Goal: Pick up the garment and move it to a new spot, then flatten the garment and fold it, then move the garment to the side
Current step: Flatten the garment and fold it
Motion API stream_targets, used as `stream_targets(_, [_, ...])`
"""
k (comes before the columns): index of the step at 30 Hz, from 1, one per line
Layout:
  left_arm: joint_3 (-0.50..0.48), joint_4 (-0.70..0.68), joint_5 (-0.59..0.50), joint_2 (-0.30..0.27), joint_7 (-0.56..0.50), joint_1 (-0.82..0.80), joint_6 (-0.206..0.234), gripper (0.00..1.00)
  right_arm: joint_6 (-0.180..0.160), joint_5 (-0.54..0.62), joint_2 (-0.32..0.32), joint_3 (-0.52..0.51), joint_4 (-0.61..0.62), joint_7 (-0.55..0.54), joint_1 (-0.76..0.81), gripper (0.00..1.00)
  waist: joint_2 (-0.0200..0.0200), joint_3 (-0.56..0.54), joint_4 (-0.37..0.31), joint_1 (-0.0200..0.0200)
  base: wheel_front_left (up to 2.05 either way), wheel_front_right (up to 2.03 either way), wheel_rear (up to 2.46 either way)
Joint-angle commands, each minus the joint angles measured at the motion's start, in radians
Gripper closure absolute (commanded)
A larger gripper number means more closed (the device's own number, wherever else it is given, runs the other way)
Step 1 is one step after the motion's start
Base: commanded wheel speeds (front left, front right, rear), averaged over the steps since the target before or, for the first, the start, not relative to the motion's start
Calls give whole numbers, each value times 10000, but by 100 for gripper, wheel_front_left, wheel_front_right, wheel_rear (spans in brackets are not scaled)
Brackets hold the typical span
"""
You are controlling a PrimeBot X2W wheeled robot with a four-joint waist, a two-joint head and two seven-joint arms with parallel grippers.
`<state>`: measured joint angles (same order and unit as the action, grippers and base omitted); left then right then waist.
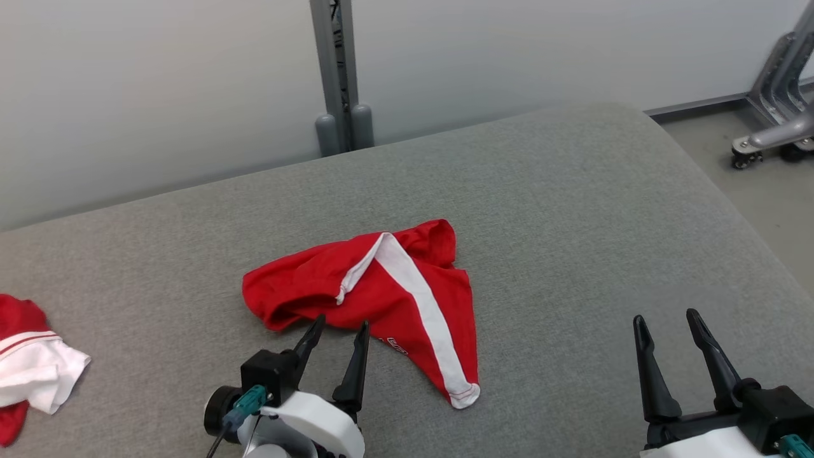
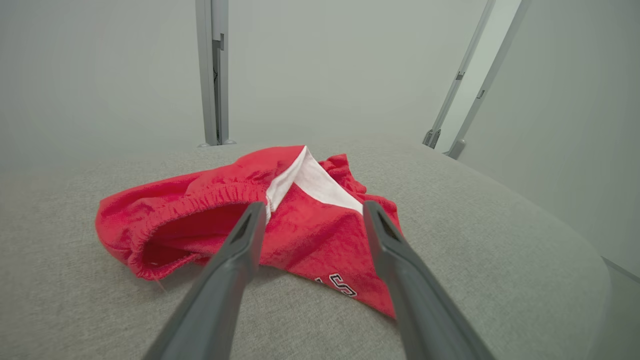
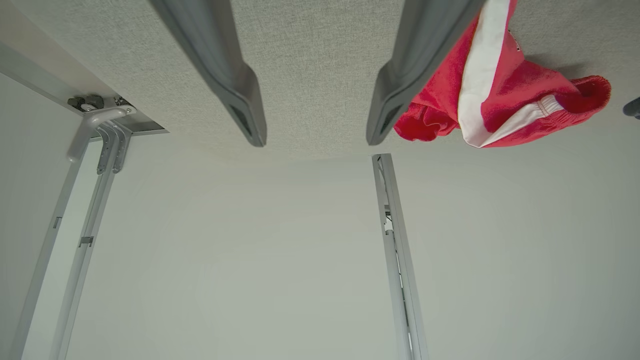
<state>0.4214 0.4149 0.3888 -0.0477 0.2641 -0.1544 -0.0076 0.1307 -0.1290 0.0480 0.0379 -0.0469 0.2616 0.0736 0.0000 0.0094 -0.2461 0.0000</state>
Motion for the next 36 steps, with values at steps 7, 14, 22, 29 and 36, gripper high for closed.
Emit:
stream_targets(7, [338,2016,1198,-58,5,-1504,987,0,1,-201,46,-66,-44,53,-73,0,0,293,-1119,0,0,0,0])
stream_targets(14, [128,2970,1848,-53,5,-2063,1713,0,1,-245,45,-105,-64,53,-26,0,0,275,-1363,0,0,0,0])
stream_targets(22, [-111,3734,1825,-55,5,-2517,1603,70,1,-305,45,-27,-63,53,-211,0,0,398,-1377,0,0,0,0])
stream_targets(29, [-69,4336,1802,-52,5,-2959,1248,100,1,-280,45,-1,-115,53,-272,0,0,488,-1458,0,0,0,0])
stream_targets(36, [-23,3332,2264,-52,-5,-2803,665,100,1,-382,43,-242,-85,53,67,0,0,431,-1034,0,0,0,0])
